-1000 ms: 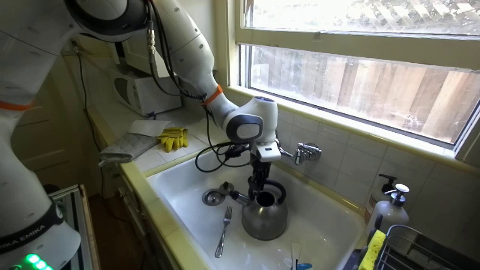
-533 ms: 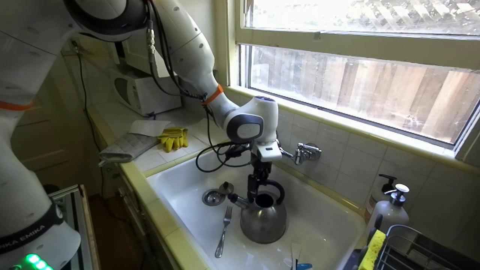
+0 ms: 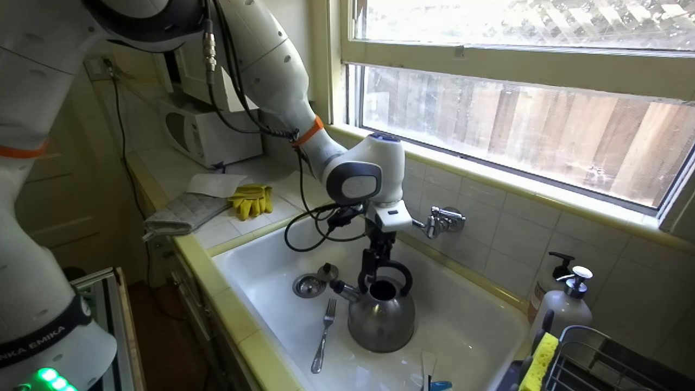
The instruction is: Move the faucet head to the left and pour the contents of the kettle into the sink
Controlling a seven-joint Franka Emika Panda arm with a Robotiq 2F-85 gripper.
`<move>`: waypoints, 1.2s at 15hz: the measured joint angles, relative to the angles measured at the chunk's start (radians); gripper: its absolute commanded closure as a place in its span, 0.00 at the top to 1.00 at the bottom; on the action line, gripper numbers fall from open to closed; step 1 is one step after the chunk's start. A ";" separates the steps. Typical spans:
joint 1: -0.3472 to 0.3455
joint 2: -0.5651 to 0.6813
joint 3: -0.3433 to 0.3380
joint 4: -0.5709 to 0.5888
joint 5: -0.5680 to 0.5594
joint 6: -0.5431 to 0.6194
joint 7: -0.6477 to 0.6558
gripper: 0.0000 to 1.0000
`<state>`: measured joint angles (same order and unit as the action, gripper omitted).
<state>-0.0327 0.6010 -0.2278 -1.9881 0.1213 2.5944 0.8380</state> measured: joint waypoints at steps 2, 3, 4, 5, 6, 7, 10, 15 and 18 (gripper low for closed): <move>-0.014 -0.028 0.014 -0.027 0.010 0.027 -0.059 1.00; -0.020 -0.043 0.021 -0.043 0.013 0.038 -0.089 1.00; -0.026 -0.059 0.027 -0.059 0.018 0.047 -0.125 1.00; -0.032 -0.076 0.034 -0.075 0.021 0.050 -0.164 1.00; -0.040 -0.094 0.042 -0.092 0.024 0.050 -0.210 1.00; -0.047 -0.113 0.047 -0.108 0.027 0.051 -0.254 1.00; -0.059 -0.170 0.048 -0.156 0.027 0.051 -0.365 1.00; -0.086 -0.265 0.055 -0.227 0.027 0.050 -0.565 1.00; -0.116 -0.323 0.075 -0.261 0.028 0.037 -0.703 1.00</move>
<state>-0.1489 0.2776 -0.1529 -2.2495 0.1492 2.6314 0.1348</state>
